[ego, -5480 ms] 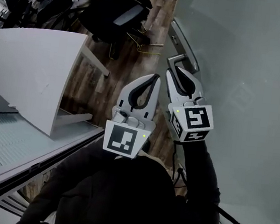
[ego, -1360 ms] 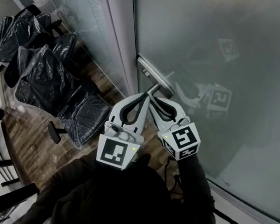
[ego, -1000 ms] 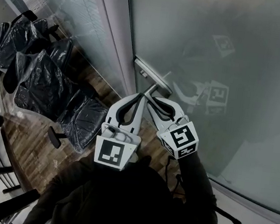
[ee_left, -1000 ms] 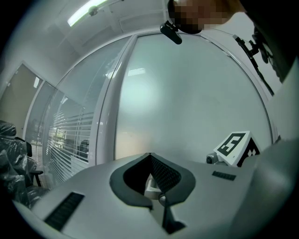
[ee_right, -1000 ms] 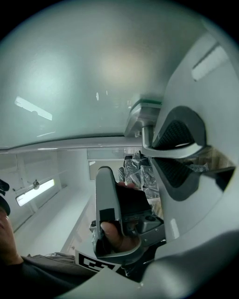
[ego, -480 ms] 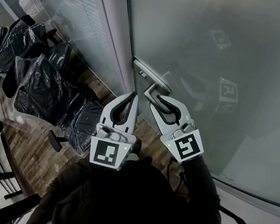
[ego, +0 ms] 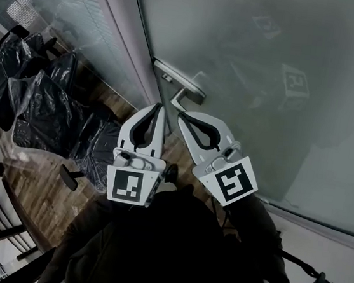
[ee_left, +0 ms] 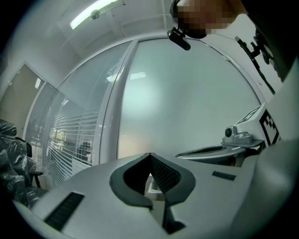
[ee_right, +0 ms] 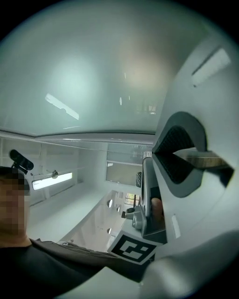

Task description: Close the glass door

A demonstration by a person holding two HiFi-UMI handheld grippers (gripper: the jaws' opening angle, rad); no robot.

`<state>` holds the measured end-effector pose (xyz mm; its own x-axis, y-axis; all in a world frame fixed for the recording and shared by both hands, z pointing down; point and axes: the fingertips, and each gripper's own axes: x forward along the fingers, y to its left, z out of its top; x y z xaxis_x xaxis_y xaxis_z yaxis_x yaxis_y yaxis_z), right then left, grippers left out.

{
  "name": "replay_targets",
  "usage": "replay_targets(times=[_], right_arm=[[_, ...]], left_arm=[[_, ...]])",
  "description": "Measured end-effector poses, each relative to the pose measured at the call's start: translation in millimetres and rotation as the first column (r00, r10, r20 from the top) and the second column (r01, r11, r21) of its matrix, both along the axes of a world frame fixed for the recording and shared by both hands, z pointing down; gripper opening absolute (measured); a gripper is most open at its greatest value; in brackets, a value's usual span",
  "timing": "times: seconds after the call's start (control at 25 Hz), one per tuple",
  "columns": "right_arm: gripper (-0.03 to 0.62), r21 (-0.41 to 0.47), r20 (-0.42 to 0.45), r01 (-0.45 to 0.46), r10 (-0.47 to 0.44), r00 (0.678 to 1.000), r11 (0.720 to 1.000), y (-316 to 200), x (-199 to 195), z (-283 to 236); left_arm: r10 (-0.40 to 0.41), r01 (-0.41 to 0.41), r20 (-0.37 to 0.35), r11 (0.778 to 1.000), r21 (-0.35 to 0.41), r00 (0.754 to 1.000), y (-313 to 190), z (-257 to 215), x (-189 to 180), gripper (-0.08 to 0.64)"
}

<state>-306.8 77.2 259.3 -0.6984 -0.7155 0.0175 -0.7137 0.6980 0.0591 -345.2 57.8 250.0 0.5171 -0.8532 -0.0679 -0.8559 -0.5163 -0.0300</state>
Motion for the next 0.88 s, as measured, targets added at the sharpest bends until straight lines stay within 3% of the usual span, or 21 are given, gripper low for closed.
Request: replay_targets(times=[0.24, 0.88], right_arm=[[0.002, -0.030, 0.076, -0.026, 0.029, 0.997, 0.999, -1, 4, 1], [0.000, -0.007, 0.083, -0.007, 0.007, 0.997, 1.000, 10, 2, -8]], left_arm=[[0.009, -0.009, -0.008, 1.000, 0.013, 1.000, -2, 3, 6, -0.003], [0.022, -0.022, 0.001, 1.000, 0.002, 1.000, 8, 3, 9, -0.003]])
